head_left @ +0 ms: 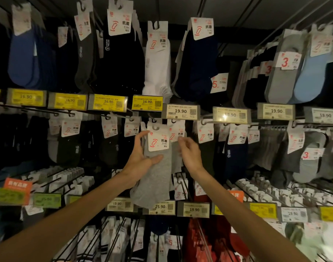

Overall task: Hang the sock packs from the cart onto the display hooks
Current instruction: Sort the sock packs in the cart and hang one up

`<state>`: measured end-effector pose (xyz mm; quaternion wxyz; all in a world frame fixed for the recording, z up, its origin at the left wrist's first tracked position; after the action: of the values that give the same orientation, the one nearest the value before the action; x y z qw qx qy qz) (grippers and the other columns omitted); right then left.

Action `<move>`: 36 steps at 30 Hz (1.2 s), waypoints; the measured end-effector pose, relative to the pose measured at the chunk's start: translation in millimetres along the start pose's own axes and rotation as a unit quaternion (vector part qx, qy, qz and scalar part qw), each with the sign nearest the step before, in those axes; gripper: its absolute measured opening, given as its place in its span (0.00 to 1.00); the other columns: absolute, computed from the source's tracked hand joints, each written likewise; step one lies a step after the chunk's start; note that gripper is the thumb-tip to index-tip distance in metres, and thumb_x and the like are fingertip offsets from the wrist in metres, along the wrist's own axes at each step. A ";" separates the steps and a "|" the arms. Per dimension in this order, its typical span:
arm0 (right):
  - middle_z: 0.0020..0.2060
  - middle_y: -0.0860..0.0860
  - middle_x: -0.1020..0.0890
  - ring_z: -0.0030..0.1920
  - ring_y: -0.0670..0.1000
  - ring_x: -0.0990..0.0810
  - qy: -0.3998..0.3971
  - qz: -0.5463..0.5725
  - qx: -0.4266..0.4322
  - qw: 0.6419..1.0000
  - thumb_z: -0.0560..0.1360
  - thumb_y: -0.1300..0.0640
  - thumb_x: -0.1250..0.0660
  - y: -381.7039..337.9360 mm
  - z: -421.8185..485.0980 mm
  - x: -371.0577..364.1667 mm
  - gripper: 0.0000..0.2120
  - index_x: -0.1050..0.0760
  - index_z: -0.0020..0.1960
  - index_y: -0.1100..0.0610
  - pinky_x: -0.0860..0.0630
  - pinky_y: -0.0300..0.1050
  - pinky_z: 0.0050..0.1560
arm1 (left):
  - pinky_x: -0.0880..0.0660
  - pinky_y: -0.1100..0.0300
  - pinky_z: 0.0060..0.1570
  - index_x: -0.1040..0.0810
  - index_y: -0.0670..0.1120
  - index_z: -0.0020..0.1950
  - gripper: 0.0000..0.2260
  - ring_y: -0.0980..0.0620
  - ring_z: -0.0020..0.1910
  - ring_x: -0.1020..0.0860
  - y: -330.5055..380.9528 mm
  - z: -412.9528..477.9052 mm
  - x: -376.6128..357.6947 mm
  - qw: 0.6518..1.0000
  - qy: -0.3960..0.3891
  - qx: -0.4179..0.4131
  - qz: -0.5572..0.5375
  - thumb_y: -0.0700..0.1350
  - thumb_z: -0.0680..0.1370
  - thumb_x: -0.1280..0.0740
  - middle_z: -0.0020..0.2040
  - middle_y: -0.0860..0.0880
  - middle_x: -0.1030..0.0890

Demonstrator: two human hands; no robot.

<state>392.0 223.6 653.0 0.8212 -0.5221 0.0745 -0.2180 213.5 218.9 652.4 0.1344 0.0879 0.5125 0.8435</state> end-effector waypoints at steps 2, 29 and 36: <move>0.52 0.50 0.16 0.53 0.48 0.17 -0.090 0.053 0.005 0.995 0.81 0.46 0.40 -9.7 -25.6 0.3 0.16 0.22 0.58 0.56 0.20 0.45 0.53 | 0.20 0.63 0.44 0.41 0.59 0.73 0.40 0.58 0.58 0.22 0.8 -3.4 -6.5 1.000 0.005 -0.010 -0.011 0.33 0.71 0.25 0.60 0.55 0.24; 0.52 0.54 0.15 0.51 0.51 0.15 0.055 0.193 0.041 0.979 0.79 0.57 0.34 -78.1 -76.9 19.2 0.11 0.27 0.62 0.52 0.18 0.46 0.47 | 0.26 0.66 0.42 0.19 0.51 0.49 0.08 0.59 0.49 0.21 23.1 -12.6 -3.0 0.994 0.083 -0.053 0.047 0.42 0.82 0.37 0.51 0.55 0.19; 0.49 0.51 0.14 0.48 0.49 0.15 0.047 0.207 0.032 0.977 0.79 0.61 0.34 -88.7 -72.6 28.4 0.17 0.27 0.67 0.56 0.18 0.41 0.44 | 0.28 0.70 0.38 0.20 0.51 0.50 0.09 0.64 0.42 0.24 25.8 -8.1 8.0 0.987 0.116 -0.050 0.095 0.42 0.83 0.38 0.50 0.54 0.21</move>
<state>367.1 119.4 702.7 0.8603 -0.4581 0.2125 -0.0699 200.1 203.3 671.7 -0.0026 0.0315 0.4709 0.8816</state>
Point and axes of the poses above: each hand's wrist, its own z-axis towards the middle knuckle, its own x-axis out of the back of the hand, y = z × x, the point moved 1 cm from there along z, towards the middle knuckle
